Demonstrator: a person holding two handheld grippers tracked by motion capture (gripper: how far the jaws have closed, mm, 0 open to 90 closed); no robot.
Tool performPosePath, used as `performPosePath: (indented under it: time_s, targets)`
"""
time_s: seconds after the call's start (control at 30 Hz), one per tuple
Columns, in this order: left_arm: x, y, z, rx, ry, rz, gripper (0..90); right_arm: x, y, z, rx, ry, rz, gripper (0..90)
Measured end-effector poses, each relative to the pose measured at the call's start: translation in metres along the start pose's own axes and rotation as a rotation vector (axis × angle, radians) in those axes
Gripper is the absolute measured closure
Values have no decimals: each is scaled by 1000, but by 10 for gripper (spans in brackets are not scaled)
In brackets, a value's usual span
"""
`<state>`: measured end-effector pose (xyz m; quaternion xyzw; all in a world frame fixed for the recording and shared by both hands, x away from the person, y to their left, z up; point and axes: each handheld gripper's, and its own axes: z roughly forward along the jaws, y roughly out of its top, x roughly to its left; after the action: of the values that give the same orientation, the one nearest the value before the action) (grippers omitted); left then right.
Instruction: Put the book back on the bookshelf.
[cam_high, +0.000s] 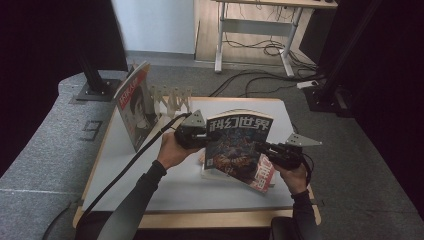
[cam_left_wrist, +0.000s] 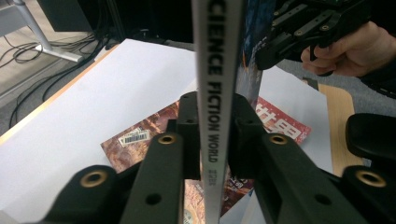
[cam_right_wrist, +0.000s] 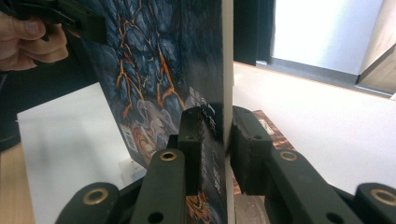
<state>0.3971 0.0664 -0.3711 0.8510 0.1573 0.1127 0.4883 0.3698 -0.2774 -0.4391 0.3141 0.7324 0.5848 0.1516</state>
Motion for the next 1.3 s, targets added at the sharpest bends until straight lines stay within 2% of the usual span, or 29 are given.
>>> performPosePath:
  time_s: [0.17, 0.4, 0.57, 0.6, 0.7, 0.8, 0.87, 1.03, 1.2, 1.3]
  targets:
    - [-2, -1, 0, -14, 10, 6, 822, 2, 1, 1, 12, -30, -6, 699]
    - [-3, -3, 1, -37, 22, 7, 825, 1, -1, 3, 44, -76, -13, 597]
    - [-3, -4, -1, -48, 34, -12, 826, -4, -7, 1, 63, -141, -4, 505]
    - [-2, -5, -3, -50, 36, -20, 826, -7, -9, 1, 70, -167, 6, 472]
    - [1, -7, -7, -61, 42, -43, 827, -14, -16, 1, 87, -206, 43, 381]
    - [4, -9, -12, -69, 42, -67, 827, -20, -24, 6, 147, -231, 74, 285]
    - [6, -10, -16, -70, 50, -82, 827, -22, -28, 12, 192, -243, 81, 179]
    - [8, -13, -26, -79, 66, -108, 828, -23, -39, 27, 310, -252, 64, 126]
    - [11, -17, -40, -90, 91, -125, 828, -24, -49, 37, 355, -288, 50, 12]
    - [12, -19, -48, -92, 115, -131, 828, -26, -54, 40, 365, -307, 52, 0]
